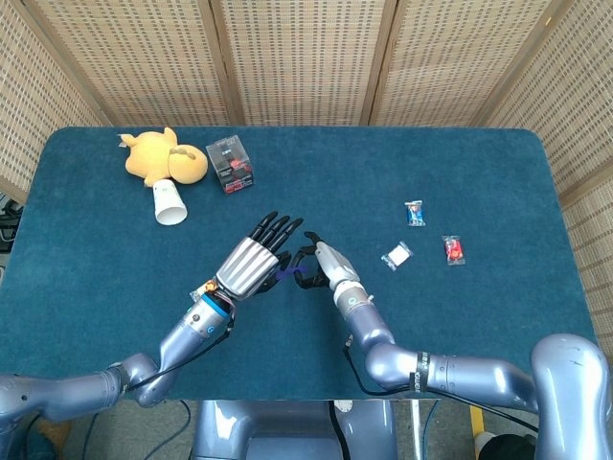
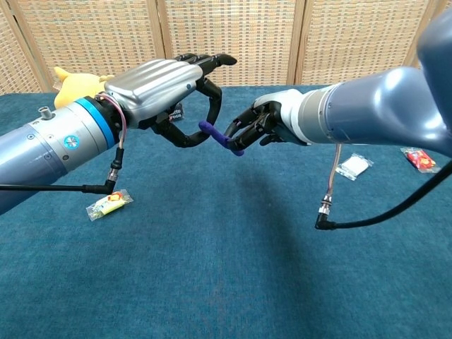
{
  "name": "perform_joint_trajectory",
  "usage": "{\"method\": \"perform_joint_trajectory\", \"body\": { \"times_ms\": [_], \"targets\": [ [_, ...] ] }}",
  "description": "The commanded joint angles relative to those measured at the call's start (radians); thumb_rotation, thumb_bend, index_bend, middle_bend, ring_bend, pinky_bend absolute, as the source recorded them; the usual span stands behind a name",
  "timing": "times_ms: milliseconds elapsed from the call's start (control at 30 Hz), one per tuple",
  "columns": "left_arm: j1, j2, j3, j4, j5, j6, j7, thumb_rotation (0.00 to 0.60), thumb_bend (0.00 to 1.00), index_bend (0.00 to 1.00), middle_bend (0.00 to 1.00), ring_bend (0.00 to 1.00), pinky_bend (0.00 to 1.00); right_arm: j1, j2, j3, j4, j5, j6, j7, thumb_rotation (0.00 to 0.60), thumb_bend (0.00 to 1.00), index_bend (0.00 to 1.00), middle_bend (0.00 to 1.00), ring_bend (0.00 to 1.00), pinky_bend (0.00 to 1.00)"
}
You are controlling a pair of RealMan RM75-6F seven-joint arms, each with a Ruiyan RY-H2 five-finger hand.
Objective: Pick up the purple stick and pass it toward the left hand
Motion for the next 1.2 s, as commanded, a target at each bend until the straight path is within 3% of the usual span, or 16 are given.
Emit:
{"method": "perform_joint_trajectory", "body": {
  "times_ms": [33,433,800,1200],
  "targets": [
    [-0.001,0.003,-0.004,-0.003,-0.001,0.001,-0.003,0.6,0.51,0.76,0.0,0.0,0.0,-0.002,0.001,-0.002,0.0,-0.001,0.002,0.0,0.6,0.66,0.71,0.11,0.0,0.0],
    [-0.002,0.031,-0.028,-0.047,-0.008,0.02,-0.003,0.6,0.51,0.78,0.0,0.0,0.0,-0.014,0.004,-0.012,0.006,-0.002,0.005,0.004,0.6,0.67,0.73,0.11,0.0,0.0],
    [0.01,0.115,-0.084,-0.14,-0.026,0.066,-0.009,0.6,0.51,0.78,0.0,0.0,0.0,-0.039,0.016,-0.023,0.007,-0.006,0.009,0.012,0.6,0.67,0.74,0.11,0.0,0.0],
    [0.092,0.343,-0.198,-0.216,-0.102,0.155,-0.102,0.6,0.5,0.78,0.0,0.0,0.0,-0.072,0.051,-0.029,0.001,-0.013,0.013,0.021,0.6,0.67,0.75,0.12,0.0,0.0]
  ]
}}
